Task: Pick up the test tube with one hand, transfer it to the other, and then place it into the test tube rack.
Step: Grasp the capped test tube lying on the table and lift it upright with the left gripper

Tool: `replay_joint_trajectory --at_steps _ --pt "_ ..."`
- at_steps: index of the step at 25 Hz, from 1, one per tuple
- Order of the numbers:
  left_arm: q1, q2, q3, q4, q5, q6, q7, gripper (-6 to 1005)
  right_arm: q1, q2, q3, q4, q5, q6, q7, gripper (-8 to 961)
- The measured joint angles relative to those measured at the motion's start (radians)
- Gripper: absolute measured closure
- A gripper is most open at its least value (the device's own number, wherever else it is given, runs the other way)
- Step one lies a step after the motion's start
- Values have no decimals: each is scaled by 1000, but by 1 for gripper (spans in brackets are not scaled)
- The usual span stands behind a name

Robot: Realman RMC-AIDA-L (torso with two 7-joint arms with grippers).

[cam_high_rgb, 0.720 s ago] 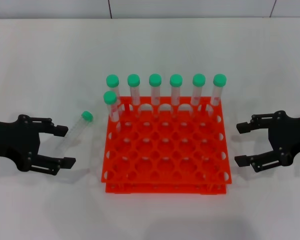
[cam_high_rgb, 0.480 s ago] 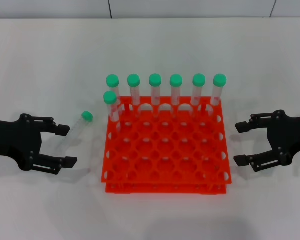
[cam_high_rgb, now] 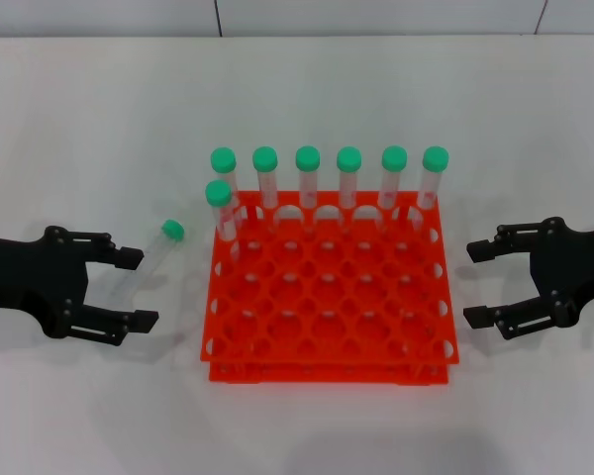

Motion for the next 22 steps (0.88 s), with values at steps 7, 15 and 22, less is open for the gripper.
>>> replay_joint_trajectory --at_steps 7,15,22 --pt "-3 -13 6 21 -2 11 -86 172 0 0 0 -3 0 1 -10 119" --pt "-10 -53 3 105 -10 27 -310 172 3 1 0 -10 5 1 -27 121" --pt "-54 -31 7 223 6 103 -642 171 3 10 1 -16 7 11 -49 122"
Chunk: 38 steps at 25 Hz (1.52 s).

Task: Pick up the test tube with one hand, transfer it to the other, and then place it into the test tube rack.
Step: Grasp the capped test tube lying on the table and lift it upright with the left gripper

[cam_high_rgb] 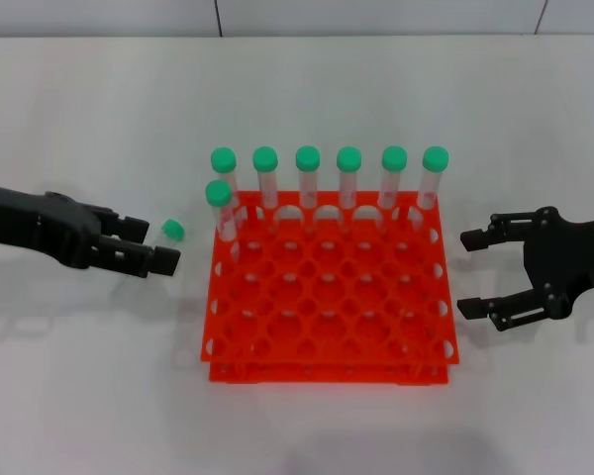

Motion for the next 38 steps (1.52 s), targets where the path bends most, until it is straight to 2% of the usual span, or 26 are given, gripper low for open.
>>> replay_joint_trajectory --at_steps 2,3,4,7,11,12,17,21,28,32,38 --pt "-29 20 3 2 16 30 -121 171 0 0 -1 -1 -3 7 -4 123" --pt "-29 20 3 2 16 30 -121 171 1 0 -2 -1 -4 8 -6 123" --pt "-61 40 16 2 54 48 -215 171 1 0 -2 -1 -4 10 -13 123" --pt "-108 56 42 -1 150 51 -291 171 2 2 -1 -1 -5 13 -33 124" --pt "-152 61 54 -4 249 52 -326 172 2 2 0 -1 -6 16 -39 125" --pt "-187 57 56 -4 337 51 -348 172 2 2 0 -1 -6 16 -39 125" --pt "-234 42 60 -23 457 38 -359 172 4 5 -2 -1 -6 18 -39 126" --pt "-256 18 114 -65 526 0 -391 171 8 13 -8 -1 -8 26 -39 127" --pt "-296 0 262 -159 583 -90 -459 171 6 16 -9 0 -9 46 -40 129" --pt "-318 -21 274 -194 631 -139 -461 172 7 19 -9 4 -10 49 -40 130" --pt "-328 -27 277 -242 641 -205 -470 172 5 21 -9 4 -11 51 -40 131"
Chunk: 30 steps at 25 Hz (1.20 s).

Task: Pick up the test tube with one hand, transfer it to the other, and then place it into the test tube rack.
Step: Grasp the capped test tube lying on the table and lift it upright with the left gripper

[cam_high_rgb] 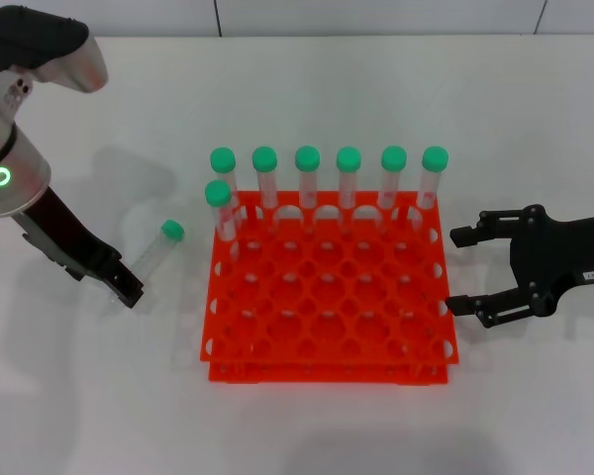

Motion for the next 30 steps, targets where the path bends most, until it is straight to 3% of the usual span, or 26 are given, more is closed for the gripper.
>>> replay_joint_trajectory --at_steps 11,25,30 --pt "-3 -14 30 -20 0 -20 -17 172 4 -1 0 -4 -1 10 0 134" --pt "-17 -15 38 -35 0 -37 -52 333 5 -2 0 -5 -8 12 1 137" --pt "-26 -17 38 -59 0 -39 -52 552 4 -2 0 -5 -8 12 2 138"
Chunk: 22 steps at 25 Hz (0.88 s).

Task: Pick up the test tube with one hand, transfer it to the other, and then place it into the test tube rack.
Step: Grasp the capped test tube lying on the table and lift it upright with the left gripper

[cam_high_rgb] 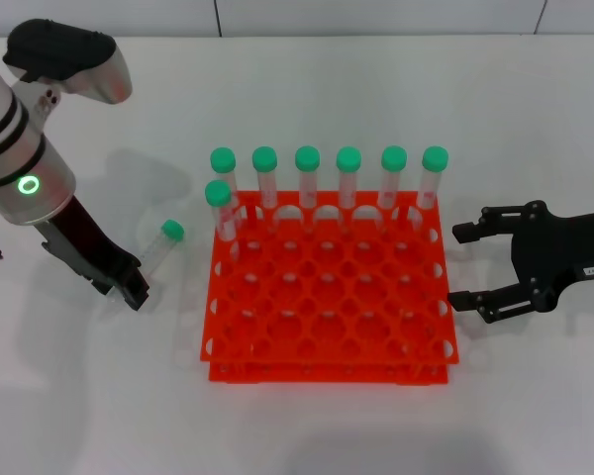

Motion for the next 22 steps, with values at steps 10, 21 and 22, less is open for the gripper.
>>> replay_joint_trajectory --at_steps 10,21,22 --pt "-2 1 40 -19 0 -17 -23 550 0 1 0 1 -1 0 -1 141" --pt "-5 -1 42 -25 0 -38 -31 577 0 2 0 1 -1 -2 -1 143" --pt "-5 -1 44 -25 0 -38 -31 581 0 2 0 1 -1 -2 -1 144"
